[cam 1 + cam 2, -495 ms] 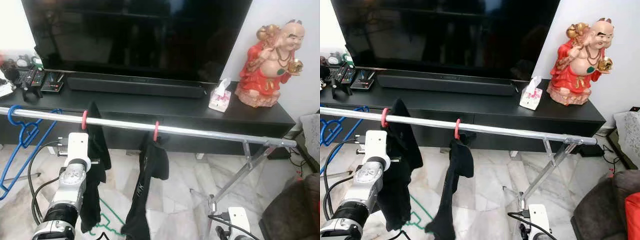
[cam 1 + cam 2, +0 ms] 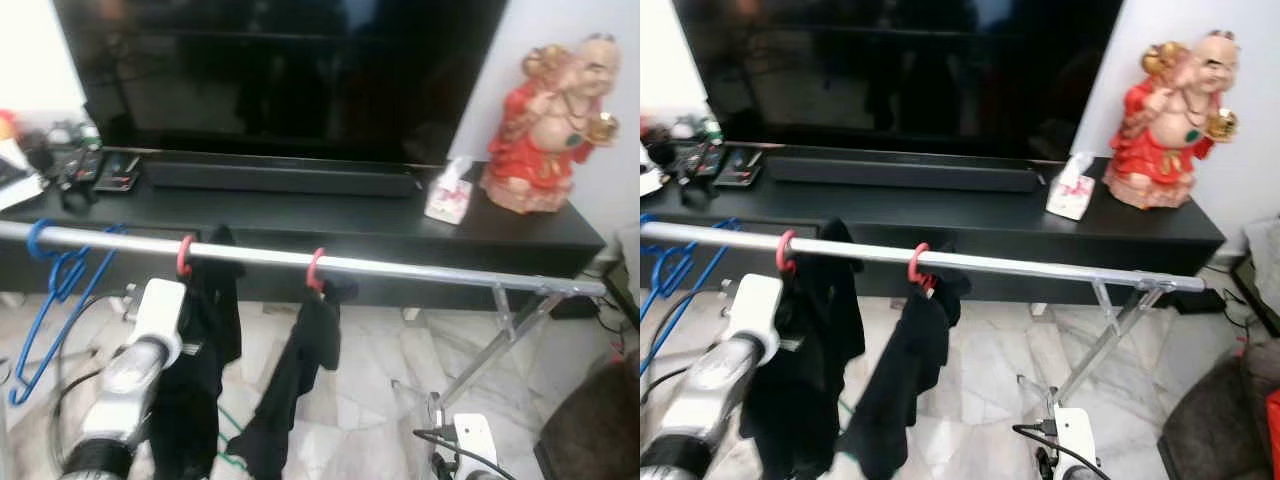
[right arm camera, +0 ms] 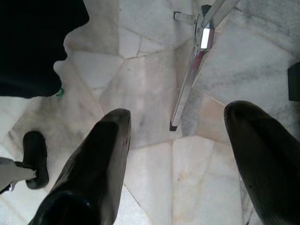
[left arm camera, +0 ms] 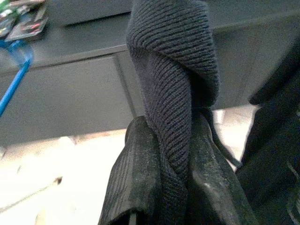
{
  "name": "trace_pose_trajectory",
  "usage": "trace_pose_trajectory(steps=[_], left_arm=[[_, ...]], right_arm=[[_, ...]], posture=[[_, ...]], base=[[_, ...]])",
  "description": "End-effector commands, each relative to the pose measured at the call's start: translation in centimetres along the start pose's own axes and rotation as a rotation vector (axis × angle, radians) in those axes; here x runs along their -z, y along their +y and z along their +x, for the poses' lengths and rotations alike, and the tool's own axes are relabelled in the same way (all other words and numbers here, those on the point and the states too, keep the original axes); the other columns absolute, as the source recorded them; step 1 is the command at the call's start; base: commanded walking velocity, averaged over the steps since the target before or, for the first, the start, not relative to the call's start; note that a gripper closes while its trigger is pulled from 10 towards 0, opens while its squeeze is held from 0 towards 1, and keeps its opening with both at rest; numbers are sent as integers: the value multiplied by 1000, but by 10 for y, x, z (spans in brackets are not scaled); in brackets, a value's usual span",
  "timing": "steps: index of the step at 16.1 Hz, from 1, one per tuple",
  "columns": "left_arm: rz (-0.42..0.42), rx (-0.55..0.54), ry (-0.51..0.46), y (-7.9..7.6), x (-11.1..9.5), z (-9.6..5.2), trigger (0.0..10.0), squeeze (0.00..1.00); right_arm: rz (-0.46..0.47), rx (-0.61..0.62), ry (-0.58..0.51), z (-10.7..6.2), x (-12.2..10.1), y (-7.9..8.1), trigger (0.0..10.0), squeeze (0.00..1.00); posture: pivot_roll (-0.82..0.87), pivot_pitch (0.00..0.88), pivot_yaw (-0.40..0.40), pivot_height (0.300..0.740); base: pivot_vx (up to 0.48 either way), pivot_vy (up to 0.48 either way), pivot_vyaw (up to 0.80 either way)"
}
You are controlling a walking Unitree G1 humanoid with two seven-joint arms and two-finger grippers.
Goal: Hang hanger
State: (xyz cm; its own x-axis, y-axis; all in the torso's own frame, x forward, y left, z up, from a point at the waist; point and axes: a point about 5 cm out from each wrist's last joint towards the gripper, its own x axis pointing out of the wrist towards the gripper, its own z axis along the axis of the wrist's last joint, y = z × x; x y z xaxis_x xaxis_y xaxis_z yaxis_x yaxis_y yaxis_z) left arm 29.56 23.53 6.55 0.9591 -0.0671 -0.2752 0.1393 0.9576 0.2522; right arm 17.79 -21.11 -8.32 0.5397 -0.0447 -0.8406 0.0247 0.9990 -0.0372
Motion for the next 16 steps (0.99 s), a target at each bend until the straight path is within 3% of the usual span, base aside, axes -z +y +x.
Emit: trace_pose_trajectory(steps=[1, 4, 9, 11, 16], left_arm=[[24, 108, 118, -13, 27, -11, 10000, 0], [32, 113, 155, -2, 37, -31, 10000, 0], [2, -47, 197, 1, 36, -32, 10000, 0], [-60, -152, 182, -1, 32, -32, 10000, 0], [-118, -231, 134, -8, 23, -38, 10000, 0]], right_arm=[[11, 14, 4, -1, 1, -3, 10000, 0], [4, 10, 4, -1, 2, -3, 10000, 0], [4, 10, 1, 0, 1, -3, 10000, 0], [3, 12, 1, -1, 0, -4, 10000, 0], [-2, 16, 0, -1, -1, -7, 10000, 0]], posture=[[69, 0, -96, 740], [85, 0, -96, 740], [82, 0, -96, 740], [80, 0, -103, 740], [85, 0, -115, 740]], base=[[0, 0, 0], [0, 0, 0], [0, 0, 0], [0, 0, 0], [0, 0, 0]])
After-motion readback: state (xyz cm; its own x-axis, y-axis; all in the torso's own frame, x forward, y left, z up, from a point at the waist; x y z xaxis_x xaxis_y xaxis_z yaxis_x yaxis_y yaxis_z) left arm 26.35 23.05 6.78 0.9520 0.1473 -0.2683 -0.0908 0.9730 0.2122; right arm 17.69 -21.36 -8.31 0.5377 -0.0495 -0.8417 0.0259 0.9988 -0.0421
